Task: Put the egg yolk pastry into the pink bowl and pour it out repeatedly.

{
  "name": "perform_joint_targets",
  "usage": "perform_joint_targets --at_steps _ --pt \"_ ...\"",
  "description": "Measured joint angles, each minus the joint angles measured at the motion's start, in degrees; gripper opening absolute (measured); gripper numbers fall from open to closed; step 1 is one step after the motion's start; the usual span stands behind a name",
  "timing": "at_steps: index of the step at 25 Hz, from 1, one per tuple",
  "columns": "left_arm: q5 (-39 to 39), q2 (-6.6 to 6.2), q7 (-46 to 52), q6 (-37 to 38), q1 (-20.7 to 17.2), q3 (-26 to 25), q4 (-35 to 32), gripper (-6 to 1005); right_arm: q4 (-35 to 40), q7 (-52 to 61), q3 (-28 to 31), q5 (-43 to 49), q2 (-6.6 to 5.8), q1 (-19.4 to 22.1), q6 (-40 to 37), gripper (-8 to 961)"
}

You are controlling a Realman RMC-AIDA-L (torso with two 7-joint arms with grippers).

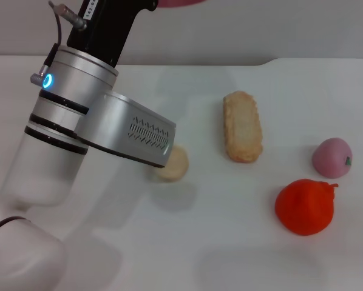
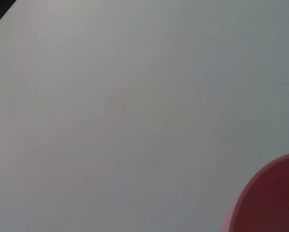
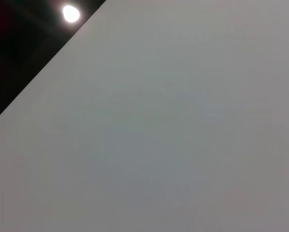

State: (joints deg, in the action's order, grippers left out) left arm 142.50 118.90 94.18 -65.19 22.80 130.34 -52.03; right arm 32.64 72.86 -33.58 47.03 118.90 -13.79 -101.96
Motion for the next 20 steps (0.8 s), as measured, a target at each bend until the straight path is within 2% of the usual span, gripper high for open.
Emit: perform_joint_targets --at_steps 9,13,16,20 --pt "-0.3 0.01 1.6 1.8 0.0 0.6 0.5 44 -0.5 0.0 0.0 0.0 0.01 -0.2 0.0 626" --pt "-1.2 -0.15 6.7 4.7 0.0 0.2 0.2 44 -1.1 0.0 0.0 0.0 -0.03 -0.3 -0.4 627" --pt "-3.5 -0.34 9.8 10.8 0.1 -0.6 -1.6 44 -1.3 0.0 0.0 0.0 -0.10 -0.1 -0.5 627" --pt "-7.5 -0.36 11.8 23.2 0.8 -3.4 -4.9 44 -1.4 0.0 0.0 0.0 -0.12 0.0 -0.5 627"
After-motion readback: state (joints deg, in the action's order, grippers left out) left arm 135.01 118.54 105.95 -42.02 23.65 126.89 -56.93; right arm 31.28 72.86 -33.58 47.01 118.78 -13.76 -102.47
